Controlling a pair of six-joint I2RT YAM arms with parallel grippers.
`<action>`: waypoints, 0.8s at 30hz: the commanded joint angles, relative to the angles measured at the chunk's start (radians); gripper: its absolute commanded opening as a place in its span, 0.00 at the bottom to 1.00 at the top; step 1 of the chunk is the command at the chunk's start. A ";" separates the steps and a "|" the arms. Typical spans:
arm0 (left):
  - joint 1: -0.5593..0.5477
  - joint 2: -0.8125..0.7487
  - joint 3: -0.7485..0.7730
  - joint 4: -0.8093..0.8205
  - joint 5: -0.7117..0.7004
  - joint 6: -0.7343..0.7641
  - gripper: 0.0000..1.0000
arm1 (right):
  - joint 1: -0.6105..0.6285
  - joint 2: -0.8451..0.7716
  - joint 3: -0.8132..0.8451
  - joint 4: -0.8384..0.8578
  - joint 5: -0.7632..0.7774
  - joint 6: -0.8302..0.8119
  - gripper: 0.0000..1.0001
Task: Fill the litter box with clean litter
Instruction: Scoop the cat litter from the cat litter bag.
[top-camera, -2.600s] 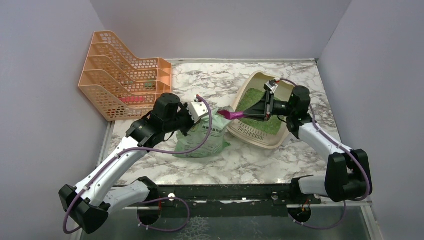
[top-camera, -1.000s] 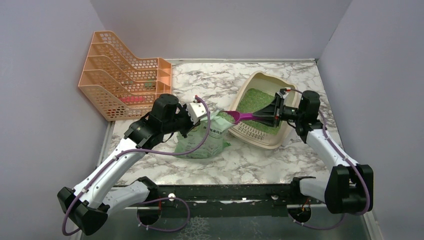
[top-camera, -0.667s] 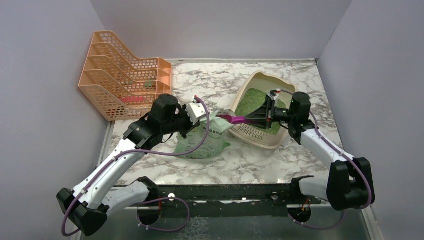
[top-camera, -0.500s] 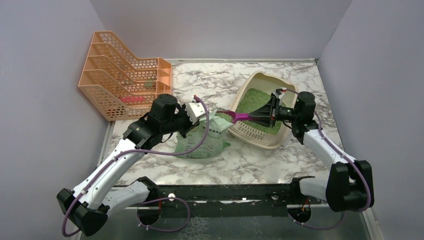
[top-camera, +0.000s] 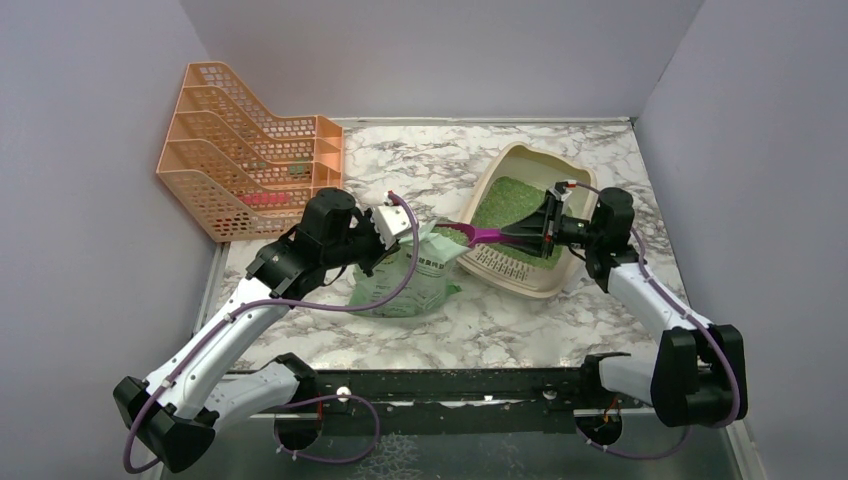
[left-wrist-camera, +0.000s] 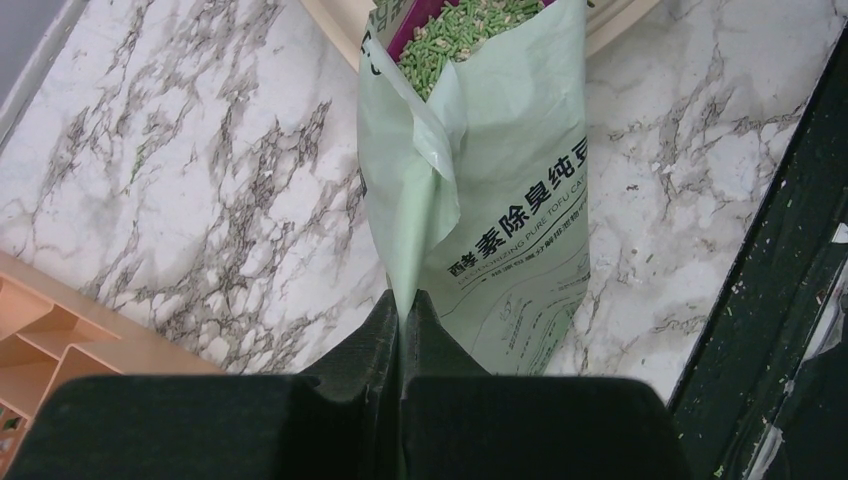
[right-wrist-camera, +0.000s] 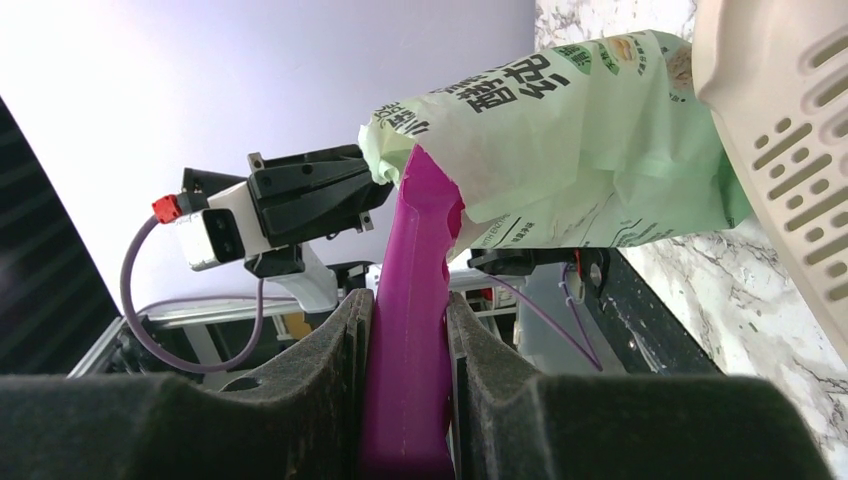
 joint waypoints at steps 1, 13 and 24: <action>0.003 -0.045 0.050 0.056 0.024 0.000 0.00 | -0.031 -0.043 0.032 -0.001 -0.029 -0.011 0.01; 0.002 -0.047 0.044 0.048 0.048 -0.005 0.00 | -0.128 -0.090 0.033 -0.083 -0.066 -0.060 0.01; 0.002 -0.048 0.046 0.049 0.051 -0.001 0.00 | -0.164 -0.110 0.043 -0.108 -0.087 -0.055 0.01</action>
